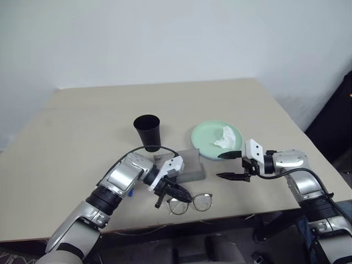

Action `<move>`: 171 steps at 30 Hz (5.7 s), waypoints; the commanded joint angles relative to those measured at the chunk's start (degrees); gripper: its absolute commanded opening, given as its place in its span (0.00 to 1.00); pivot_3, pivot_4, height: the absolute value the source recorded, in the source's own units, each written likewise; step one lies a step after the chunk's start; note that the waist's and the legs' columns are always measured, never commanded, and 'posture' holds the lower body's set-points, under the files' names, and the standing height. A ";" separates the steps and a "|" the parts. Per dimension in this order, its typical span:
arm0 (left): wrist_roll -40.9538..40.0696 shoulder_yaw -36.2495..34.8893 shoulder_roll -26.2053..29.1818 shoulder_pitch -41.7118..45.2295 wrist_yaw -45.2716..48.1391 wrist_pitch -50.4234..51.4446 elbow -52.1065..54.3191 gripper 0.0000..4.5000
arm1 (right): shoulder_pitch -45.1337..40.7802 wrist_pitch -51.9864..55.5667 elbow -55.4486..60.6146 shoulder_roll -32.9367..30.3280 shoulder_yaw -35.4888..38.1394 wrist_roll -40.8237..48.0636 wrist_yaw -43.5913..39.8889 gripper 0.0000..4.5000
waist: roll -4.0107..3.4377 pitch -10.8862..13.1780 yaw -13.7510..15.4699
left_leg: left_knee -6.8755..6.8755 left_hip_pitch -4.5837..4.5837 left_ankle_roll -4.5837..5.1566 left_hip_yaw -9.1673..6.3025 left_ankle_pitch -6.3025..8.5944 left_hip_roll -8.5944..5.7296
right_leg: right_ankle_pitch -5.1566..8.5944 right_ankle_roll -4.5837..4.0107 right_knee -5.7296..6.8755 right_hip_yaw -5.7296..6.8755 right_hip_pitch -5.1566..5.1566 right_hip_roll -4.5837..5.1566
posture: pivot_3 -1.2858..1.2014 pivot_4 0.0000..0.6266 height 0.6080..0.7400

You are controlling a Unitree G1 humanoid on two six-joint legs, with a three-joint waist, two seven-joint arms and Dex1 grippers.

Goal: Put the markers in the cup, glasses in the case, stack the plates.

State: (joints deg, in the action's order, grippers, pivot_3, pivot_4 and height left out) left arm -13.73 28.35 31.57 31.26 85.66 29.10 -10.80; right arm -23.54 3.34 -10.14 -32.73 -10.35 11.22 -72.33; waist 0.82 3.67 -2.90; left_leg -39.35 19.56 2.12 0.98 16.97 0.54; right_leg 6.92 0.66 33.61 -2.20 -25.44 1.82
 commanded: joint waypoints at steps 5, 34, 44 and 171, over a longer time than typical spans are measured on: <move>-1.94 -3.95 -0.07 1.65 -0.81 0.33 1.43 0.03 | -1.53 -1.51 -0.05 0.26 0.40 -0.01 0.99 0.74 | 0.00 0.00 -0.03 | -0.04 -0.02 0.00 0.06 0.00 0.00 | 0.00 0.00 0.02 -0.10 0.00 -0.03 | 0.52 0.00 1.00; 8.92 -9.48 -0.63 10.80 -6.04 -23.52 -17.91 0.03 | -2.53 -4.49 -4.96 0.99 0.98 -1.34 3.32 0.74 | 0.13 -0.05 0.02 | -0.07 0.03 0.01 0.12 0.00 -0.06 | -0.01 0.01 0.05 -0.32 0.01 -0.11 | 0.52 0.00 1.00; 7.83 -9.09 -1.45 11.56 1.90 -19.19 -20.39 0.03 | -0.27 -3.74 -2.59 0.02 1.42 -1.09 4.29 0.74 | 0.18 -0.05 -0.08 | -0.09 0.04 0.01 0.13 0.00 -0.05 | -0.01 0.01 0.06 -0.33 0.00 -0.12 | 0.52 0.00 1.00; 28.48 -9.01 -7.07 24.06 -21.74 -51.59 -45.01 0.01 | -2.54 -2.30 -1.93 0.87 1.83 1.18 2.88 0.74 | 0.48 -0.16 -0.02 | -0.31 0.02 0.03 0.17 0.01 0.05 | -0.09 0.15 0.15 -1.49 0.13 -0.96 | 0.52 0.00 1.00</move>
State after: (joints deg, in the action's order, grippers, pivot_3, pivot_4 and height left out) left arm 14.17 19.15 23.92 54.51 64.33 -21.43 -56.88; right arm -25.44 1.86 -12.93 -31.91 -9.71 11.75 -69.93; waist 1.30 3.51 -2.92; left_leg -39.67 19.58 2.14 1.15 16.98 0.59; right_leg 6.83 0.82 33.76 -3.69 -25.31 0.86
